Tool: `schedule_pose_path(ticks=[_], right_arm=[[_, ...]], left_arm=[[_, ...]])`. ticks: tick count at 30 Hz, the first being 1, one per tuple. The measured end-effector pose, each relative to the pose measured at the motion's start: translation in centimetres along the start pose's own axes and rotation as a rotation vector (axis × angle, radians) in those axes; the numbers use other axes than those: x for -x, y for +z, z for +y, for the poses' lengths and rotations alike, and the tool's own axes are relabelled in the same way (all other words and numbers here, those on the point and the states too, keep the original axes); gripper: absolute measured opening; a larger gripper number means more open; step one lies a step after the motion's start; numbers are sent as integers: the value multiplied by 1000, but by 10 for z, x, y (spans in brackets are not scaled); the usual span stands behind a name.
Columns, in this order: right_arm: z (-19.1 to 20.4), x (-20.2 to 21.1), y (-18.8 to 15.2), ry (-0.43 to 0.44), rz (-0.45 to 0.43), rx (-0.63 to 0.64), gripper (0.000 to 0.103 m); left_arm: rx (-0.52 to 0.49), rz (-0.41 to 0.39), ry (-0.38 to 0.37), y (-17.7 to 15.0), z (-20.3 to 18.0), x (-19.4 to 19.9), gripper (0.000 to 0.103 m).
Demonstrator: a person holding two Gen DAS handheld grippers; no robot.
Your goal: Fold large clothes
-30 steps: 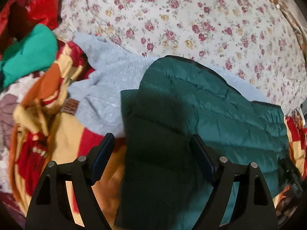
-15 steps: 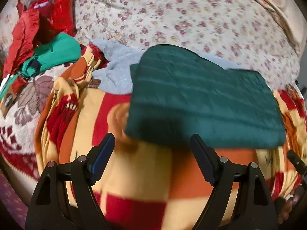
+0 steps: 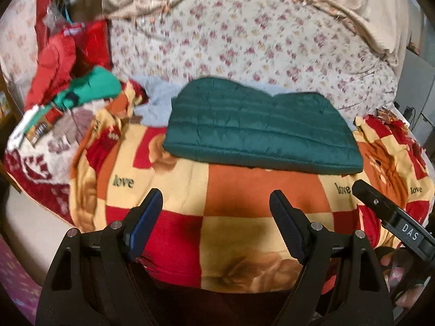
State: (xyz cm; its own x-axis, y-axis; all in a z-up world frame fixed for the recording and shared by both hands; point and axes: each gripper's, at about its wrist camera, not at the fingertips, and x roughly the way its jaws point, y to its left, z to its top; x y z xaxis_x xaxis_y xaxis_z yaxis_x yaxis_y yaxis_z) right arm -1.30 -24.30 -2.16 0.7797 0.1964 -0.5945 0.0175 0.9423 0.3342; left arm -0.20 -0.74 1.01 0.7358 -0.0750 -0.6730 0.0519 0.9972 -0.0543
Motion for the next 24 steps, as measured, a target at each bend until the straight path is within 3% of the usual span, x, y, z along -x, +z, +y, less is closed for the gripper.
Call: schedule_pose_path(ticks=[7,24], right_arm=[[9,7,0,-53,-37,51,96],[-5,-5,-7,-88,8,9,96]], left_arm=[[-57,-85,56,-5,-6,23,82],[-58,-7,24,-13,-11,7,82]])
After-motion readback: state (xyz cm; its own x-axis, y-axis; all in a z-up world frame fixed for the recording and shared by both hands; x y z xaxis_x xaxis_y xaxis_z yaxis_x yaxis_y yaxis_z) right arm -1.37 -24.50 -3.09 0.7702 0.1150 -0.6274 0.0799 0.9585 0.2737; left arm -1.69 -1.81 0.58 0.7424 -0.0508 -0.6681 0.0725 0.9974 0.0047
